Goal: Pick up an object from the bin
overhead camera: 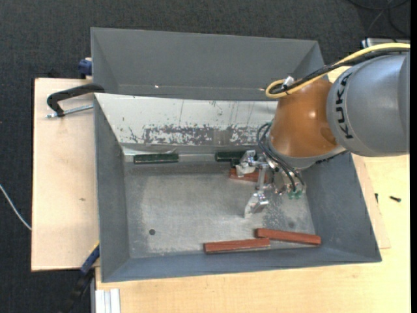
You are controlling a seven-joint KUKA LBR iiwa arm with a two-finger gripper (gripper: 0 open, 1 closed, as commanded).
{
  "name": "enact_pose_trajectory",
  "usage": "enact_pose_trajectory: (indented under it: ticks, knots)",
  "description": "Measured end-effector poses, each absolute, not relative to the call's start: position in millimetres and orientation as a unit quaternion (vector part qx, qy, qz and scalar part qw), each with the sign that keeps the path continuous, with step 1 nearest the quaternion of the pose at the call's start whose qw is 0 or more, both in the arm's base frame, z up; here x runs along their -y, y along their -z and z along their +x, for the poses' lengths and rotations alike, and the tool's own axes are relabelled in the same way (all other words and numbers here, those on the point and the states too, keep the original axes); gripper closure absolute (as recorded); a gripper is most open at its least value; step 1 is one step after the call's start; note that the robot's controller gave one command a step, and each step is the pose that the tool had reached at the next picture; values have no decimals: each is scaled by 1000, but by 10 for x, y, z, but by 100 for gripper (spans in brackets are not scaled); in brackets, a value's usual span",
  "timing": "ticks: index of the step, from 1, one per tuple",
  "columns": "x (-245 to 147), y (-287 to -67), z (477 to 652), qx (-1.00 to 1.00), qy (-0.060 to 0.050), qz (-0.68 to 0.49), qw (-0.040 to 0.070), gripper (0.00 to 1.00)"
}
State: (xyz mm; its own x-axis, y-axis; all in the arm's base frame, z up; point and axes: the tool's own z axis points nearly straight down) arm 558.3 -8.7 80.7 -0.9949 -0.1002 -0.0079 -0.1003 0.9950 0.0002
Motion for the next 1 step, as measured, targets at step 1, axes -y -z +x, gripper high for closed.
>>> enact_pose_trajectory:
  ticks: [1]
  knots:
    - [663, -804, 6068, -1000, -1, 3, 8, 100]
